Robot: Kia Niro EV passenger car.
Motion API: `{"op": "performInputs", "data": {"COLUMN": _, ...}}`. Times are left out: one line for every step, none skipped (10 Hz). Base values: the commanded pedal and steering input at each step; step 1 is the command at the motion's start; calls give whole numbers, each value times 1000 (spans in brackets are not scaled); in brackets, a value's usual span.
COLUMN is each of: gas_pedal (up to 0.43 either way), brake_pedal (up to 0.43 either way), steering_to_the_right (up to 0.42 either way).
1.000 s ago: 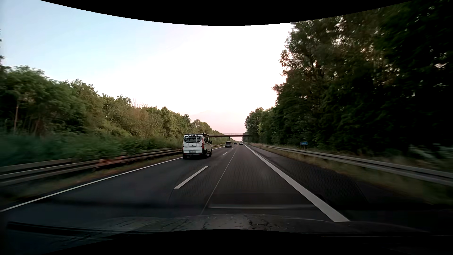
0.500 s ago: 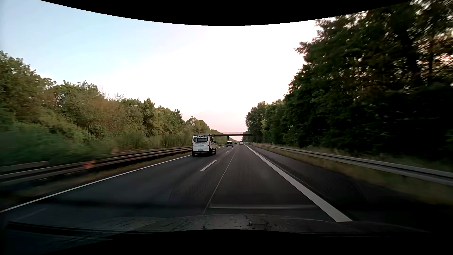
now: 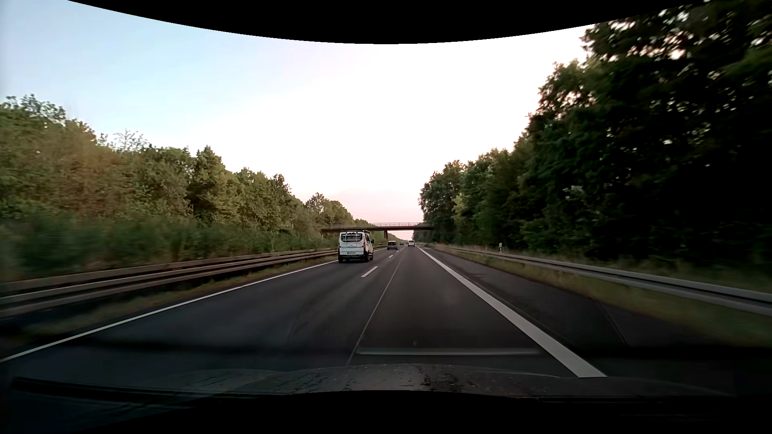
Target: Follow the waypoints while adhering to traffic rules and regulations
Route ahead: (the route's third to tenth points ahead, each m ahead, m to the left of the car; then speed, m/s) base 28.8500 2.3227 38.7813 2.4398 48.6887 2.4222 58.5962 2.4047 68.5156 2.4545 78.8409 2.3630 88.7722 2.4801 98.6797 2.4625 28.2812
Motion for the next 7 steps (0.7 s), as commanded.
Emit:
{"op": "performInputs", "data": {"gas_pedal": 287, "brake_pedal": 0, "steering_to_the_right": -4}}
{"op": "performInputs", "data": {"gas_pedal": 287, "brake_pedal": 0, "steering_to_the_right": -3}}
{"op": "performInputs", "data": {"gas_pedal": 287, "brake_pedal": 0, "steering_to_the_right": -3}}
{"op": "performInputs", "data": {"gas_pedal": 287, "brake_pedal": 0, "steering_to_the_right": -3}}
{"op": "performInputs", "data": {"gas_pedal": 287, "brake_pedal": 0, "steering_to_the_right": -3}}
{"op": "performInputs", "data": {"gas_pedal": 287, "brake_pedal": 0, "steering_to_the_right": -3}}
{"op": "performInputs", "data": {"gas_pedal": 287, "brake_pedal": 0, "steering_to_the_right": -4}}
